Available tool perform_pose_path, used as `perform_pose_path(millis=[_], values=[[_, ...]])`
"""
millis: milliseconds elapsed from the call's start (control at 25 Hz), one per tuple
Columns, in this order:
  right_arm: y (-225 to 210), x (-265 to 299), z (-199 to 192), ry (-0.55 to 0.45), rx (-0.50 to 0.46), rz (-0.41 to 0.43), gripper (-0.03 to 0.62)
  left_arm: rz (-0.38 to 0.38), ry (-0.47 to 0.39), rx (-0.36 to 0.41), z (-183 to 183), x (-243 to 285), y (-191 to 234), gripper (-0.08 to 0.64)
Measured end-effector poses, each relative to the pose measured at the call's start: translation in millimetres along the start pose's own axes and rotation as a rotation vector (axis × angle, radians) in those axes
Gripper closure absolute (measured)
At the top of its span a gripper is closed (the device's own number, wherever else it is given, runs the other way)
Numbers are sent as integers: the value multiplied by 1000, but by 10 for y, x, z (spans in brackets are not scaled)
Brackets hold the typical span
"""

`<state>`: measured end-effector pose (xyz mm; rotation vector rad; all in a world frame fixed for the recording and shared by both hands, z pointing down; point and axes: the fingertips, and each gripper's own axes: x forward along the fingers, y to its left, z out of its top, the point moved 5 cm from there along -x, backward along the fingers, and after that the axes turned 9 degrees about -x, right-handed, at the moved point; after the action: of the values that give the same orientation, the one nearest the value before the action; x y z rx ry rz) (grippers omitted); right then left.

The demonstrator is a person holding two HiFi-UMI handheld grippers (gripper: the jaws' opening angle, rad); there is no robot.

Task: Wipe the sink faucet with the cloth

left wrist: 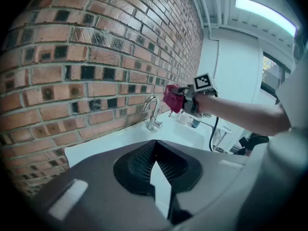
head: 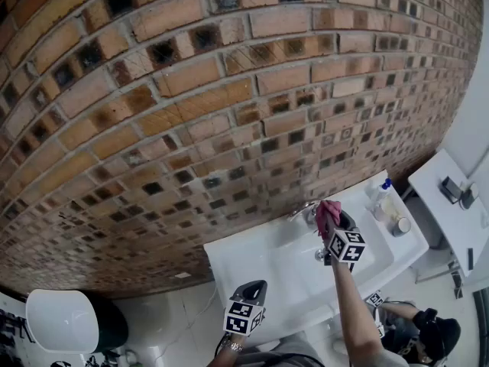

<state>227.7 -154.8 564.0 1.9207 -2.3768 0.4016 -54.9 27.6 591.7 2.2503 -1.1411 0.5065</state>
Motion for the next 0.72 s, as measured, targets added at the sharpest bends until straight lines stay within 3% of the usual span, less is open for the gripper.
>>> perform_pose_path(millis=[120, 280, 360, 440, 560, 640, 720], values=[[43, 523, 86, 15, -113, 18, 469, 28, 14, -31, 65, 88, 165, 543], [745, 705, 9, -31, -352, 56, 474, 20, -3, -53, 328, 254, 338, 543], [1141, 661, -186, -13, -489, 122, 476, 7, -15, -52, 435, 296, 370, 543], [1441, 662, -530, 91, -558, 233, 478, -7, -21, -38, 534, 331, 391, 543], [1478, 647, -1081, 273, -507, 300, 480, -26, -30, -24, 647, 354, 399, 543], [1249, 604, -1330, 393, -426, 247, 480, -35, -32, -26, 672, 360, 417, 543], [923, 543, -1376, 432, -257, 161, 480, -38, -22, -36, 641, 361, 450, 543]])
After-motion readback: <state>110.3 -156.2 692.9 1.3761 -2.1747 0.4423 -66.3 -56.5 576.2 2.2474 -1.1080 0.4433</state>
